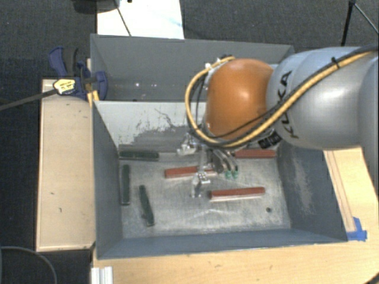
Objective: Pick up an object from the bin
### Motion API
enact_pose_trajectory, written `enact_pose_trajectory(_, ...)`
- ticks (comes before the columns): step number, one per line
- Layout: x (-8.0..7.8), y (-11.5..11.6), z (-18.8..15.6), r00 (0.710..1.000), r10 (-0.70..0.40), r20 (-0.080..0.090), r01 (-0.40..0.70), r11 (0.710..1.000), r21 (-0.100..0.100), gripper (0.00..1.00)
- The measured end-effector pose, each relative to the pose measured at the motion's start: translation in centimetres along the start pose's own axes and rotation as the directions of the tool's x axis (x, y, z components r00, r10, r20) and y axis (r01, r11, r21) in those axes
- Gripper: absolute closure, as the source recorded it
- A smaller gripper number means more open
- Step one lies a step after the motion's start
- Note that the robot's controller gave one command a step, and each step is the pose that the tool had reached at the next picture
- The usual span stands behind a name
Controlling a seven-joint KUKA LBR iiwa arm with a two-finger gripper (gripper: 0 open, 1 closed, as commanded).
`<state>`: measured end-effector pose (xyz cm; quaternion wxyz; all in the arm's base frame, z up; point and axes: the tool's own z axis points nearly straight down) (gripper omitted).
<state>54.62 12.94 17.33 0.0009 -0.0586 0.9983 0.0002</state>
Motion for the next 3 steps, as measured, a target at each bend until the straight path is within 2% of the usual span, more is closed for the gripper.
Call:
enact_pose_trajectory(1, -1.0, -0.2, 9.8, 0.991, 0.133, 0.014, -0.133, 0.991, -0.005, 1.00)
enact_pose_trajectory(2, -1.0, -0.2, 9.8, 0.991, 0.135, 0.014, -0.135, 0.991, -0.005, 1.00)
enact_pose_trajectory(3, 4.8, -2.1, -4.5, 1.000, -0.010, 0.001, 0.010, 1.000, -0.001, 1.00)
